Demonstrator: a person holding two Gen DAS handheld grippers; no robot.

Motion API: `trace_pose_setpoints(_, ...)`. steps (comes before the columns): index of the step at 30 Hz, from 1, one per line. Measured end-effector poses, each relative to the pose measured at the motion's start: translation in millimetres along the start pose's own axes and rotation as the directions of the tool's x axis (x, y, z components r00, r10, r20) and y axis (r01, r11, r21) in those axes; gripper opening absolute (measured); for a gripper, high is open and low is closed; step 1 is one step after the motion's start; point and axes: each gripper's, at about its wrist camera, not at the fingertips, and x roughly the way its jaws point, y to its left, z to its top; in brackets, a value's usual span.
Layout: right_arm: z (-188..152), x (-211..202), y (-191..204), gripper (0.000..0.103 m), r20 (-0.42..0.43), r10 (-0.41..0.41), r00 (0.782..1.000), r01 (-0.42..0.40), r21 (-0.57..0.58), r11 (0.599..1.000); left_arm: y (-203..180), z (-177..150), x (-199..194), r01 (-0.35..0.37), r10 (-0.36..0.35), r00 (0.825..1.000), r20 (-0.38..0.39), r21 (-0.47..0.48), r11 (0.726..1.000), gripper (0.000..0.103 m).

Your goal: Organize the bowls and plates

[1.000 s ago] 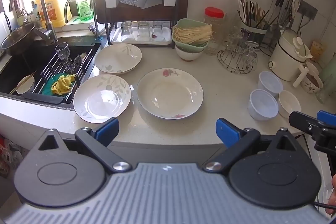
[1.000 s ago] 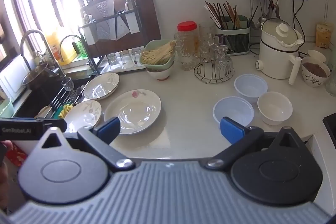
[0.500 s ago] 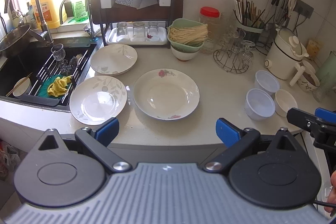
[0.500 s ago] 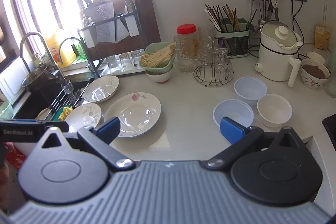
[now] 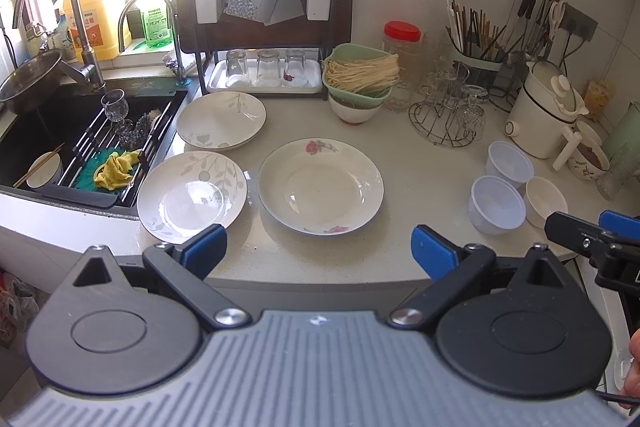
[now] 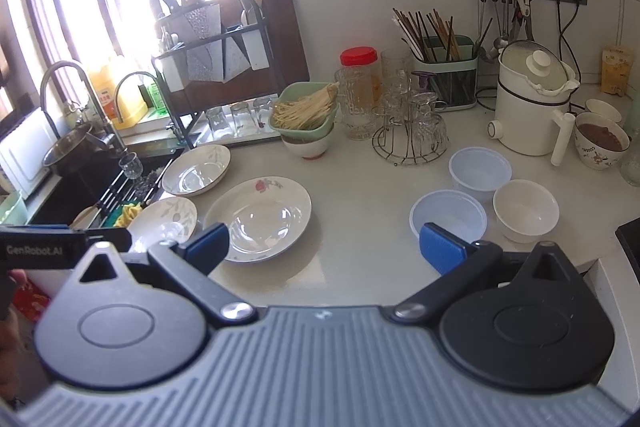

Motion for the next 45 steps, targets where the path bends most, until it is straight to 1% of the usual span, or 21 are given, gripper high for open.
trace_pose_setpoints(18,-3,5,2,0.103,-0.023,0.000,1.000,0.000,0.003,1.000,3,-2,2,0.009,-0.009,1.000,-0.013,-0.011,1.000,0.100)
trace_pose_setpoints(23,-3,4,3,0.103,-0.015,0.002,1.000,-0.002,0.003,1.000,1,0,8,0.014,-0.014,1.000,-0.021,-0.009,1.000,0.100)
trace_pose_setpoints(35,-2,4,2,0.103,-0.021,-0.003,1.000,0.004,0.013,1.000,-4,2,9,0.021,-0.021,1.000,-0.010,-0.005,1.000,0.100)
trace_pose_setpoints(38,-1,4,2,0.103,-0.021,-0.007,1.000,0.007,0.002,1.000,-3,1,12,0.025,-0.025,0.999,-0.020,-0.019,1.000,0.100)
trace_pose_setpoints(45,-2,3,0,0.103,-0.019,0.014,1.000,-0.014,-0.006,1.000,-2,3,12,0.024,-0.024,1.000,-0.011,-0.034,0.999,0.100)
